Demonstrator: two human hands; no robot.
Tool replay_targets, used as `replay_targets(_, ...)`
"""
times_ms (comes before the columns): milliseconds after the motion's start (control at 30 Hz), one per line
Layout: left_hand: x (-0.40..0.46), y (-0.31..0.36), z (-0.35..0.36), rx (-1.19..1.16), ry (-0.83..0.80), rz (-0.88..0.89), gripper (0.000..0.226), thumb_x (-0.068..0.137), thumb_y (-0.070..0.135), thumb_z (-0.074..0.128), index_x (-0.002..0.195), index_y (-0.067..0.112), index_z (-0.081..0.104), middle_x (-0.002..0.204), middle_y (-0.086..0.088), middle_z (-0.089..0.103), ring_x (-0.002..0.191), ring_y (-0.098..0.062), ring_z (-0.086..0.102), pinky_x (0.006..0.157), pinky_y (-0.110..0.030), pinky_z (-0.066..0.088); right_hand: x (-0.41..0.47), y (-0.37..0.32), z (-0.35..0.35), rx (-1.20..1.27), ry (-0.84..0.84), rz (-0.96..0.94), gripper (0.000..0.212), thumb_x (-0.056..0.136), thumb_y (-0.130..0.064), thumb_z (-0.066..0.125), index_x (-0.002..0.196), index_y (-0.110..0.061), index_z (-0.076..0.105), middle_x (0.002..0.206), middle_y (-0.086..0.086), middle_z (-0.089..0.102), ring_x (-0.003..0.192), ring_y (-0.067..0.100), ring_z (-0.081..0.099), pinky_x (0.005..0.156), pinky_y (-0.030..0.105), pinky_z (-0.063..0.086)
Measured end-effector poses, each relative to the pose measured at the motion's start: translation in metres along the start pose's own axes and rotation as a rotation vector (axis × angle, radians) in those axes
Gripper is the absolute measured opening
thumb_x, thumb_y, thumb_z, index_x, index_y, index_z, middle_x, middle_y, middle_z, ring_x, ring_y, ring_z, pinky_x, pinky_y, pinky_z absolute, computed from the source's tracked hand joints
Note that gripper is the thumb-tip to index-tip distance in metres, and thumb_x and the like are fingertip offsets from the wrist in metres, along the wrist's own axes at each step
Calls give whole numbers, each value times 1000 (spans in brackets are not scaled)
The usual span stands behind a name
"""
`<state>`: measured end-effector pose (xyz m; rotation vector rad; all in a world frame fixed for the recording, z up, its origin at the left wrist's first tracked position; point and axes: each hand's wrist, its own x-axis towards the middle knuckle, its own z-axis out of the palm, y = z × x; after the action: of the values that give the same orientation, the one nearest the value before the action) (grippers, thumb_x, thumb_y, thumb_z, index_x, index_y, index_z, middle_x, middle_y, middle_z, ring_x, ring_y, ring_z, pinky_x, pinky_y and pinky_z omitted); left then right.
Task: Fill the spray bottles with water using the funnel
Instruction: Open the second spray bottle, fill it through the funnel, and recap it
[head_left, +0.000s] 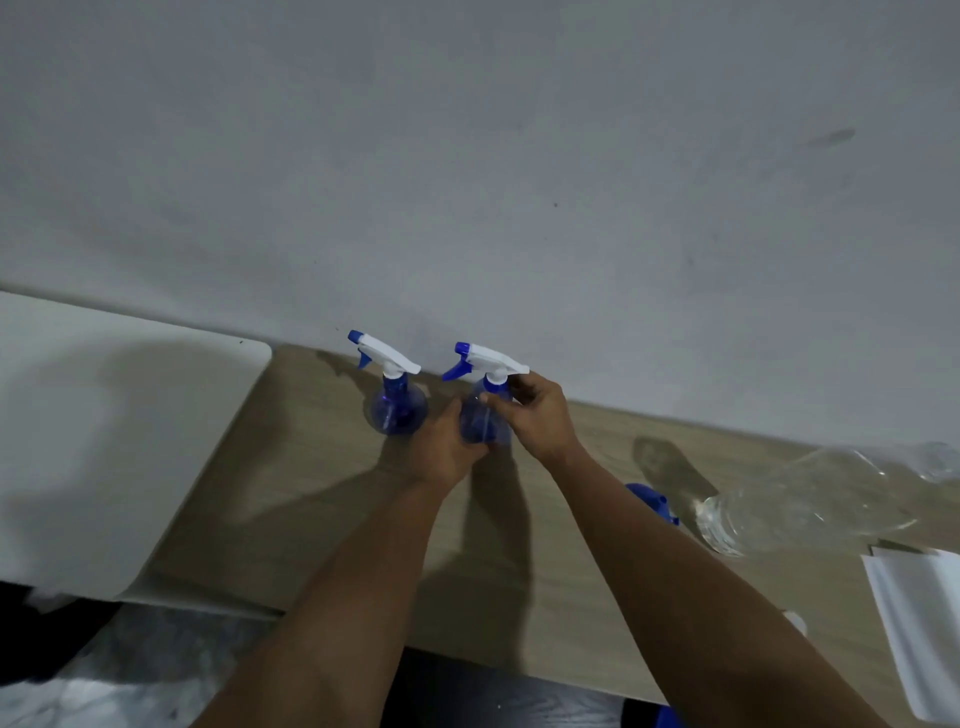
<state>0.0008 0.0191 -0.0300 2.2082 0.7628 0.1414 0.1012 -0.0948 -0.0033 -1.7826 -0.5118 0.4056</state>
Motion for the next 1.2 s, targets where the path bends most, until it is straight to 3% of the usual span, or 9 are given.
replay_targets(167, -32, -13, -17, -12, 15, 4, 52, 84, 33, 79, 130, 20, 59, 129, 1, 67, 109, -15, 67, 95, -31, 51, -36, -3, 4, -95, 170, 58, 53, 82, -26, 90, 129, -20, 68, 125, -7, 72, 115, 8, 66, 93, 28, 58)
replay_targets(267, -51, -30, -29, 21, 144, 14, 41, 87, 32, 77, 125, 19, 66, 121, 2, 69, 103, -16, 69, 86, -27, 51, -72, 3, 10, -33, 349, 93, 20, 91, -12, 80, 108, -18, 73, 103, -4, 75, 96, 11, 68, 88, 47, 61)
replay_targets(367, -56, -46, -47, 34, 232, -5, 43, 85, 33, 78, 124, 18, 66, 120, -2, 67, 103, -19, 65, 84, -26, 44, -91, -1, 33, -74, 188, 137, 11, 95, -4, 73, 97, -14, 78, 91, -4, 77, 85, 7, 71, 88, 48, 61)
replay_targets(500, -34, -69, -66, 375, 318, -66, 57, 78, 58, 71, 123, 26, 55, 121, 0, 64, 113, -19, 61, 96, -34, 47, -70, -32, 76, -143, -108, 168, 29, 99, -12, 70, 128, -14, 70, 116, -13, 67, 100, -6, 63, 105, 31, 53)
replay_targets(667, 12, -95, -72, 393, 183, -146, 49, 79, 54, 63, 120, 33, 48, 121, 3, 60, 117, -22, 60, 99, -46, 48, -13, -44, 135, -190, -61, 176, 53, 95, -24, 76, 143, -15, 54, 140, 3, 65, 126, 18, 60, 103, 34, 50)
replay_targets(800, 19, -97, -78, 373, 101, -18, 17, 97, 26, 59, 113, 25, 60, 114, 2, 67, 107, -20, 63, 100, -38, 43, 9, -41, 164, -224, 0, 177, 44, 98, -28, 73, 135, -10, 60, 125, 10, 72, 117, 28, 68, 105, 45, 55)
replay_targets(967, 1, -89, -94, 224, 94, 115, 22, 94, 13, 63, 115, 8, 64, 111, -10, 70, 101, -26, 65, 87, -25, 42, 2, -56, 158, -211, 12, 115, 30, 99, -21, 68, 126, -10, 65, 112, 9, 75, 102, 26, 72, 92, 40, 59)
replay_targets(1033, -16, -72, -106, 110, 50, 104, 30, 95, 17, 67, 121, 5, 64, 113, -4, 66, 102, -19, 61, 83, -10, 35, -8, -69, 148, -228, 15, 84, 24, 97, -19, 67, 119, -11, 66, 106, 7, 74, 97, 24, 71, 86, 37, 58)
replay_targets(1200, -67, -34, -115, -46, 67, 82, 41, 88, 26, 78, 124, 13, 63, 111, 9, 64, 104, -20, 65, 79, -5, 38, -50, -93, 108, -236, 24, 45, 15, 95, -19, 68, 87, -9, 60, 76, 4, 66, 72, 21, 64, 64, 33, 49)
